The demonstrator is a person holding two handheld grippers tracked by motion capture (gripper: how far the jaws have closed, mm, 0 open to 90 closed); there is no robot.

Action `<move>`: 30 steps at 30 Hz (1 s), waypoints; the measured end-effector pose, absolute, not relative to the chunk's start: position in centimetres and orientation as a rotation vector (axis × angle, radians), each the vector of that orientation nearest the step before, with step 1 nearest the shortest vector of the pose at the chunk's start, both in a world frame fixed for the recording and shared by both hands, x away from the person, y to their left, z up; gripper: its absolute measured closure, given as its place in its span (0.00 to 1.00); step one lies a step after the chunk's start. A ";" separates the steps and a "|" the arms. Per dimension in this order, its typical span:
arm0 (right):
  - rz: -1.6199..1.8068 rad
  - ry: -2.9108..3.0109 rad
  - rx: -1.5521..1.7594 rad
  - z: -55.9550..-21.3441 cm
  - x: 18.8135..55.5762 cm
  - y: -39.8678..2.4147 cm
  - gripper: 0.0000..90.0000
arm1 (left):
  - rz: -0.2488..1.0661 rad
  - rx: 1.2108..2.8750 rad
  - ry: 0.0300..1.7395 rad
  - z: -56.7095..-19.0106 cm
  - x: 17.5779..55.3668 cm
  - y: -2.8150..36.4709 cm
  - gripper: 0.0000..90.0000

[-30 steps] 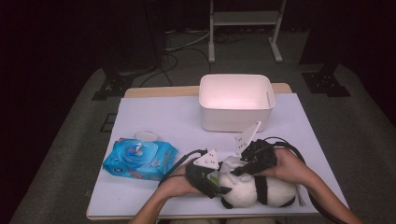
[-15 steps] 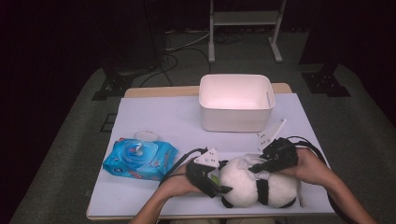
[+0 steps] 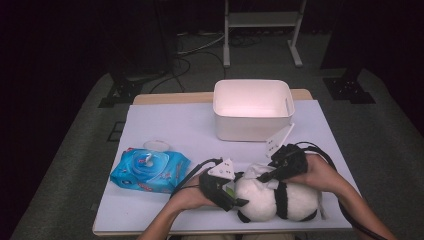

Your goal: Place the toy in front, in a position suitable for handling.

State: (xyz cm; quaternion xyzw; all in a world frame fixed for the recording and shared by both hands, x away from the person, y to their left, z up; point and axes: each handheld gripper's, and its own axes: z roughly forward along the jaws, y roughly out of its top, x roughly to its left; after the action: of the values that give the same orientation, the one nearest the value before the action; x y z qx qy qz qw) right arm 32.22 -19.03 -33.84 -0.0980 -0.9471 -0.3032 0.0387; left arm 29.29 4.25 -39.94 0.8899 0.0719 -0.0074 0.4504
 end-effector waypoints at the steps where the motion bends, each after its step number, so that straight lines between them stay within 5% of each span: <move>1: -0.936 -2.903 -0.316 -33.9 32.2 -19.4 0.91 | -0.017 2.207 0.172 -39.9 29.4 4.2 0.23; 9: -0.994 -2.883 -0.393 -34.1 31.2 -22.4 0.91 | -0.031 2.192 0.192 -39.6 29.4 4.0 0.18; 23: -0.953 -2.892 -0.283 -34.2 29.0 -21.0 0.91 | -0.131 2.181 0.230 -40.6 29.9 3.0 0.07; 30: -0.980 -2.860 -0.290 -34.2 29.9 -20.8 0.91 | -0.095 2.183 0.192 -40.3 29.8 3.2 0.39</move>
State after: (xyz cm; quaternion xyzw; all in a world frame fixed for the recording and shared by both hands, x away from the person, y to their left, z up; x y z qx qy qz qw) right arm 29.93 -20.76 -34.21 -0.0953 -0.9404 -0.3223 0.0524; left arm 29.79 3.20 -40.26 0.8855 0.0777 -0.0387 0.4564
